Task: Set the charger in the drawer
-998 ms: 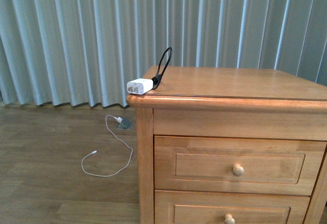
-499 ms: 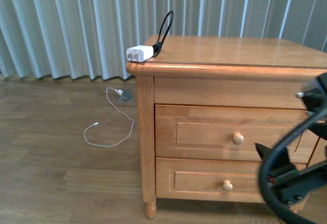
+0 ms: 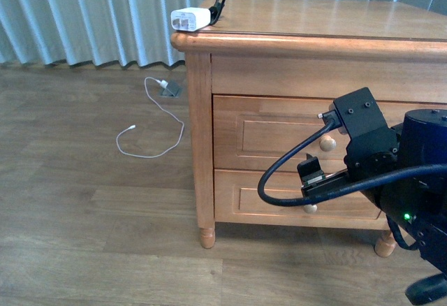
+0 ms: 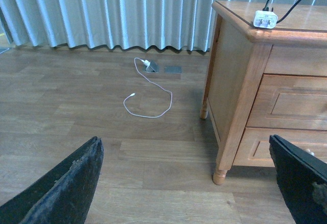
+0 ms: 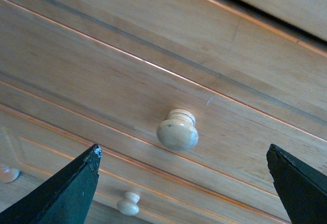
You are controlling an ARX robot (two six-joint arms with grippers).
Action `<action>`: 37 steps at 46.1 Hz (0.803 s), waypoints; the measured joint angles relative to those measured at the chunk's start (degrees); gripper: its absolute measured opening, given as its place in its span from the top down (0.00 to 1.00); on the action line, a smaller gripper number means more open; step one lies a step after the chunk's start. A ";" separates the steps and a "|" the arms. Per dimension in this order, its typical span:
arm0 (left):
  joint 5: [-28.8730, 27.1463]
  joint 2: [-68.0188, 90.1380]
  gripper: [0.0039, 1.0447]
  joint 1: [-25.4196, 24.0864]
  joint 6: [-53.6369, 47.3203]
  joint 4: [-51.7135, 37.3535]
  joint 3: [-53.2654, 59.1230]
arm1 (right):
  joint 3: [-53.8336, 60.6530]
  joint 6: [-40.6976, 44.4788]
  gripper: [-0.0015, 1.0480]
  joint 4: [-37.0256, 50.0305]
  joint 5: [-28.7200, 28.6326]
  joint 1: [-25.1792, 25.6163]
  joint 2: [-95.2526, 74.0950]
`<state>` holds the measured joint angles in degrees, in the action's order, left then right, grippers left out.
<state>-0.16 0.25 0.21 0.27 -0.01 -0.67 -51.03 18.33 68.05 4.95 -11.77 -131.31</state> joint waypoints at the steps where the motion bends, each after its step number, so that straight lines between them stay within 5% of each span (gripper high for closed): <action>1: 0.00 0.00 0.06 0.00 0.00 0.00 0.00 | -1.36 -0.20 0.08 -0.48 0.35 0.17 -0.98; 37: 0.00 0.00 0.06 0.00 0.00 0.00 0.00 | -7.32 -5.99 0.08 0.00 5.73 -2.56 -5.18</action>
<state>-0.16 0.25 0.21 0.27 -0.01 -0.67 -58.35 12.34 68.05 10.68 -14.33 -136.49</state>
